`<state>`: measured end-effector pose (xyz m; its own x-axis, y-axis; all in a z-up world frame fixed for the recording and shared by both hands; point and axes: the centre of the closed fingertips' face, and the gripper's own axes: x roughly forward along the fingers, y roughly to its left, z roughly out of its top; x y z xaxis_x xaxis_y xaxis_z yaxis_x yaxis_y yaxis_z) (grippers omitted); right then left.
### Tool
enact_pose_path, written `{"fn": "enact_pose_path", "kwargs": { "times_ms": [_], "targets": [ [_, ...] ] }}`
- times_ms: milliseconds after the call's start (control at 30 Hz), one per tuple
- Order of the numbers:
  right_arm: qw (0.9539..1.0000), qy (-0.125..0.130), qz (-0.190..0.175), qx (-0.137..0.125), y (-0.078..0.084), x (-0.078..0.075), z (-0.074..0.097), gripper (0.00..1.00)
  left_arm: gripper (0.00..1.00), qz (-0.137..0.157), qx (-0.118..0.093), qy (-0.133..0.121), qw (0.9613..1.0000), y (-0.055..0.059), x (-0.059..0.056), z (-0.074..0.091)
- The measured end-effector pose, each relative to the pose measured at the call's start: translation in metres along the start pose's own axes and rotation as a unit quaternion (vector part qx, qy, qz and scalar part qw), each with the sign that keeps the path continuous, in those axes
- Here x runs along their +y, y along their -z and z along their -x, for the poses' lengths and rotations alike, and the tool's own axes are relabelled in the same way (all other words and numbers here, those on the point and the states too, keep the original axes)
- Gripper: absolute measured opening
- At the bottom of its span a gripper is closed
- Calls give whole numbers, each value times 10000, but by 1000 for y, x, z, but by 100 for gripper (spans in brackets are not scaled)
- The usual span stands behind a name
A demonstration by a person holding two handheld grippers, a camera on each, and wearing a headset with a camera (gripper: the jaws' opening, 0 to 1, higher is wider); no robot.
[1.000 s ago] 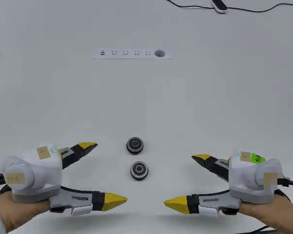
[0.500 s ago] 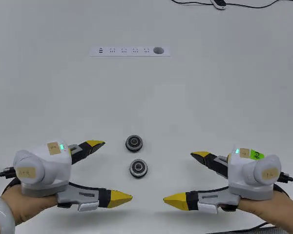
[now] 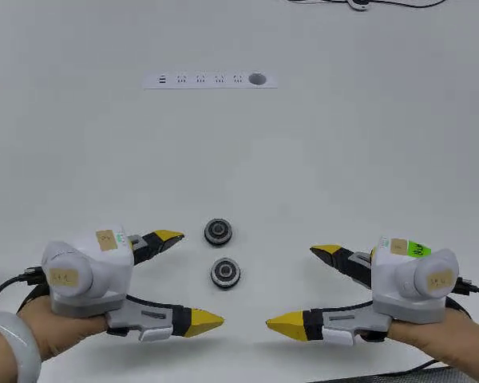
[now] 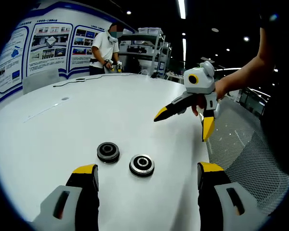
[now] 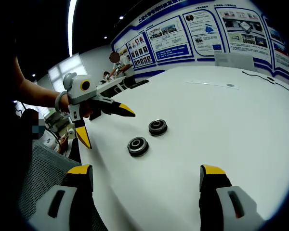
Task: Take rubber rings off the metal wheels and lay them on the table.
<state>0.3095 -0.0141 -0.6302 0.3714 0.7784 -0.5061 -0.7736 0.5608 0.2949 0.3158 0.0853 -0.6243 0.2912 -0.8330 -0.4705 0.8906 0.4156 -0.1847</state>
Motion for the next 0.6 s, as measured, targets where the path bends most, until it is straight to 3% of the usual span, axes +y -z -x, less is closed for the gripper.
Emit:
{"fn": "enact_pose_path", "kwargs": {
  "times_ms": [600],
  "targets": [
    [10000,4,-52,2,2,-1,-1,92,67,-138,176,78,9997,-1,-1,-15]
  ]
}}
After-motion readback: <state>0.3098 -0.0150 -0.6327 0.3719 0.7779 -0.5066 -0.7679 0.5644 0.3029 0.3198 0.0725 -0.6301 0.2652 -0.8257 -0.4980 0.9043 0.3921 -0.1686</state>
